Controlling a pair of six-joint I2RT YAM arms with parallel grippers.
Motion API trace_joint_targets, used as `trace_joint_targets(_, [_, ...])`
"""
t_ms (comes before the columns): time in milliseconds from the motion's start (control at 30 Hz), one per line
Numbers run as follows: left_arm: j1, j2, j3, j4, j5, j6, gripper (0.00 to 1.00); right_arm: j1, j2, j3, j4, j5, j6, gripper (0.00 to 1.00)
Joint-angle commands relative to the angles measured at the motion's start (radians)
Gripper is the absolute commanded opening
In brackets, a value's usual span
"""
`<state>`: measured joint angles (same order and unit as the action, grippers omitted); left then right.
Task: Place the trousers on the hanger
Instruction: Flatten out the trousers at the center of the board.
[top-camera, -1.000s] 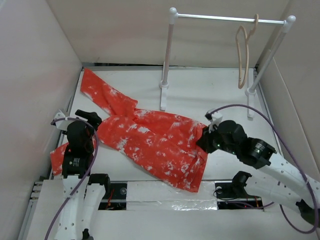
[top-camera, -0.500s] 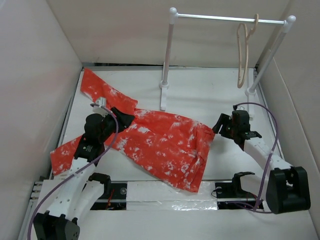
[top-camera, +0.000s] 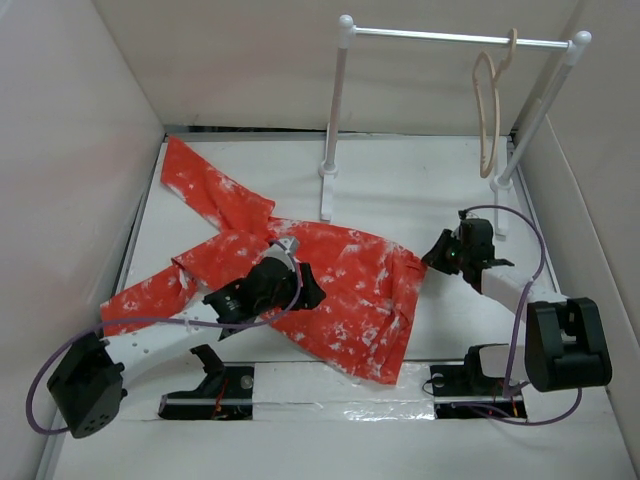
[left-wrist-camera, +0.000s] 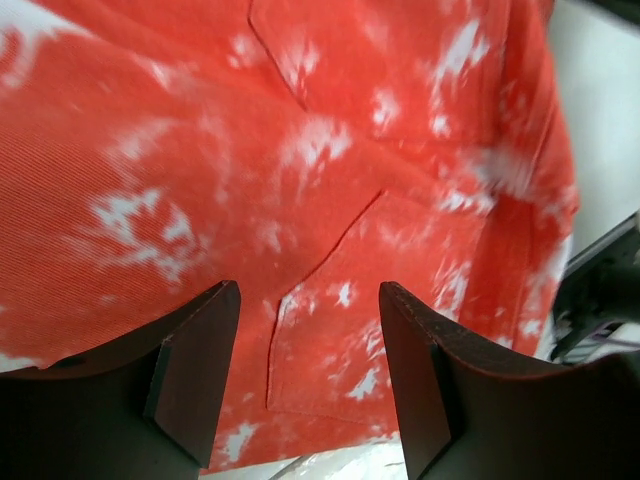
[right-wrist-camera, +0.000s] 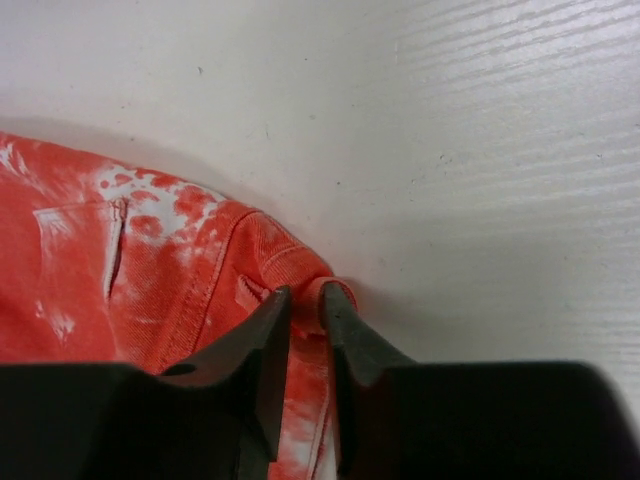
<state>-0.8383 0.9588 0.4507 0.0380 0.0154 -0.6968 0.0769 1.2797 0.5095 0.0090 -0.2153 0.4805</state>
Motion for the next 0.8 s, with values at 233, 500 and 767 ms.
trace_joint_targets(233, [-0.212,0.179,-0.026,0.037,-0.075,-0.072,0.54,-0.121,-0.115,0.029,0.02,-0.013,-0.033,0.0])
trace_joint_targets(500, [-0.386,0.506,0.124,0.11,-0.088,-0.093,0.55,-0.198,-0.165,0.139,0.034,0.177,-0.028,0.0])
trace_joint_targets(767, [-0.456,0.78,0.374,0.316,0.194,-0.113,0.57,-0.256,0.075,0.375,0.04,0.27,-0.011,0.0])
